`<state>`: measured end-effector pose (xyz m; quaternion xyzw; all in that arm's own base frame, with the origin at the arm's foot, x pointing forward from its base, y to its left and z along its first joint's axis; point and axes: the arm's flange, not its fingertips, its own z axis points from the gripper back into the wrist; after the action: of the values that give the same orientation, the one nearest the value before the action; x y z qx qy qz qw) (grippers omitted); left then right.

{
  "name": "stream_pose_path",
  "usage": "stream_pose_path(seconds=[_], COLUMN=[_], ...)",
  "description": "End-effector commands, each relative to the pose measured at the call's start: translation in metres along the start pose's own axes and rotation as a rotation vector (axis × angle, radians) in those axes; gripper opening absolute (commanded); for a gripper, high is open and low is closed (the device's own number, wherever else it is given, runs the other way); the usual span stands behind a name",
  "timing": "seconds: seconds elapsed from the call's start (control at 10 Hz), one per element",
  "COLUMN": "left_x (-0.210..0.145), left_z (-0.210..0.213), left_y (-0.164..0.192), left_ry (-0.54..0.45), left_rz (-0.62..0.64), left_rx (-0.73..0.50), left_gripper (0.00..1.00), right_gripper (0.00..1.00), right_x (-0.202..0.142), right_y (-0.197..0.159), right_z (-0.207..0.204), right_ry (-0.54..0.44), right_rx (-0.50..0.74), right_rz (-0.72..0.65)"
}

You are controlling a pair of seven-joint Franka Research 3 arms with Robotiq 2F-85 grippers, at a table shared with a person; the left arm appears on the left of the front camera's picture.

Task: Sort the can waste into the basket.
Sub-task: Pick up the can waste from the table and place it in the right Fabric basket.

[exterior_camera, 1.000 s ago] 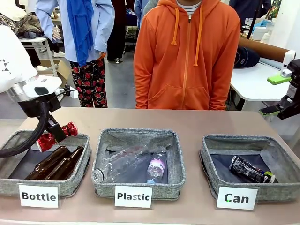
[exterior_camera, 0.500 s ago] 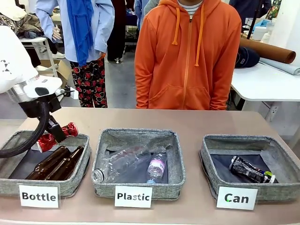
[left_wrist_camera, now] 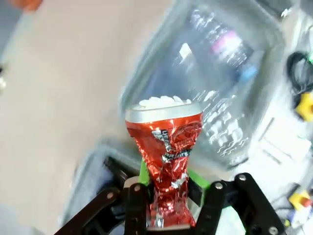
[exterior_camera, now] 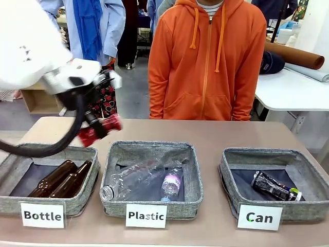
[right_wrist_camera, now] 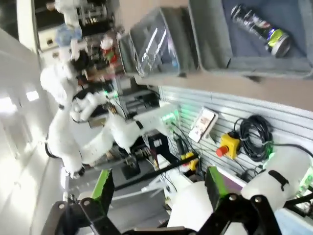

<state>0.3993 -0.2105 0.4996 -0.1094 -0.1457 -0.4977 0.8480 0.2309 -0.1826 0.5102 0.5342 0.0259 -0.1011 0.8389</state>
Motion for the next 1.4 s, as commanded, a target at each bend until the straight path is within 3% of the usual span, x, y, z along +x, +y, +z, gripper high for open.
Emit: stream_pose_path(seconds=[0.0, 0.3, 0.4, 0.6, 0.7, 0.8, 0.9, 1.2, 1.3], left_x=[0.058, 0.198, 0.251, 0.315, 0.337, 0.354, 0.363, 0.36, 0.358], left_z=[0.008, -0.049, -0.087, -0.154, -0.182, -0.201, -0.213, -0.219, -0.22], left_y=[-0.031, -0.095, -0.116, -0.144, -0.156, -0.166, -0.172, -0.182, -0.181], left_ry=[-0.097, -0.146, -0.169, -0.2, -0.209, -0.247, -0.233, -0.193, -0.189], left_rz=[-0.216, -0.48, -0.488, -0.474, -0.448, -0.42, -0.419, -0.442, -0.445], left_rx=[-0.104, -0.286, -0.311, -0.368, -0.399, -0.381, -0.366, -0.265, -0.298], left_gripper=[0.23, 0.23, 0.23, 0.23, 0.23, 0.23, 0.23, 0.23, 0.67], right_gripper=[1.0, 1.0, 1.0, 1.0, 1.0, 1.0, 1.0, 1.0, 1.0], right_x=[0.004, -0.008, -0.016, -0.027, -0.032, -0.023, -0.023, -0.023, -0.023], right_y=[-0.021, -0.059, -0.068, -0.084, -0.091, -0.079, -0.079, -0.079, -0.079], right_z=[-0.003, 0.014, 0.015, 0.019, 0.024, 0.022, 0.022, 0.022, 0.022], right_ry=[-0.076, -0.194, -0.214, -0.242, -0.293, -0.212, -0.212, -0.212, -0.212], right_rx=[0.064, 0.138, 0.145, 0.168, 0.209, 0.149, 0.149, 0.149, 0.149], right_rz=[-0.044, -0.129, -0.143, -0.122, -0.095, -0.154, -0.154, -0.154, -0.154])
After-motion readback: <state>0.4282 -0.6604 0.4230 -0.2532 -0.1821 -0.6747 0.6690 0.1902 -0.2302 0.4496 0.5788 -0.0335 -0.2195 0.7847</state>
